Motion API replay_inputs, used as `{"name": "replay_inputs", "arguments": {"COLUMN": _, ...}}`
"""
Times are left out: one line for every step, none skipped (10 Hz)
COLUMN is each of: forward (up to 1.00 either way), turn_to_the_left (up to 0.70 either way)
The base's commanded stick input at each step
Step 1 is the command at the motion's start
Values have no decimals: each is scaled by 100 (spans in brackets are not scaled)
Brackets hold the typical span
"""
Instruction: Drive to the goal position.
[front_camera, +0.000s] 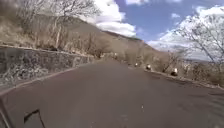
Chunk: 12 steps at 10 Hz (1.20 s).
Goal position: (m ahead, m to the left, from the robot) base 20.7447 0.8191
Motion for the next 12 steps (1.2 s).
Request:
{"name": "replay_inputs", "arguments": {"forward": 70, "turn_to_the_left": 0}}
{"name": "replay_inputs", "arguments": {"forward": 70, "turn_to_the_left": 0}}
{"name": "replay_inputs", "arguments": {"forward": 70, "turn_to_the_left": 0}}
{"name": "replay_inputs", "arguments": {"forward": 70, "turn_to_the_left": 0}}
{"name": "replay_inputs", "arguments": {"forward": 70, "turn_to_the_left": 0}}
{"name": "replay_inputs", "arguments": {"forward": 70, "turn_to_the_left": 0}}
{"name": "replay_inputs", "arguments": {"forward": 70, "turn_to_the_left": 0}}
{"name": "replay_inputs", "arguments": {"forward": 70, "turn_to_the_left": 0}}
{"name": "replay_inputs", "arguments": {"forward": 70, "turn_to_the_left": 0}}
{"name": "replay_inputs", "arguments": {"forward": 70, "turn_to_the_left": 0}}
{"name": "replay_inputs", "arguments": {"forward": 70, "turn_to_the_left": 0}}
{"name": "replay_inputs", "arguments": {"forward": 70, "turn_to_the_left": 0}}
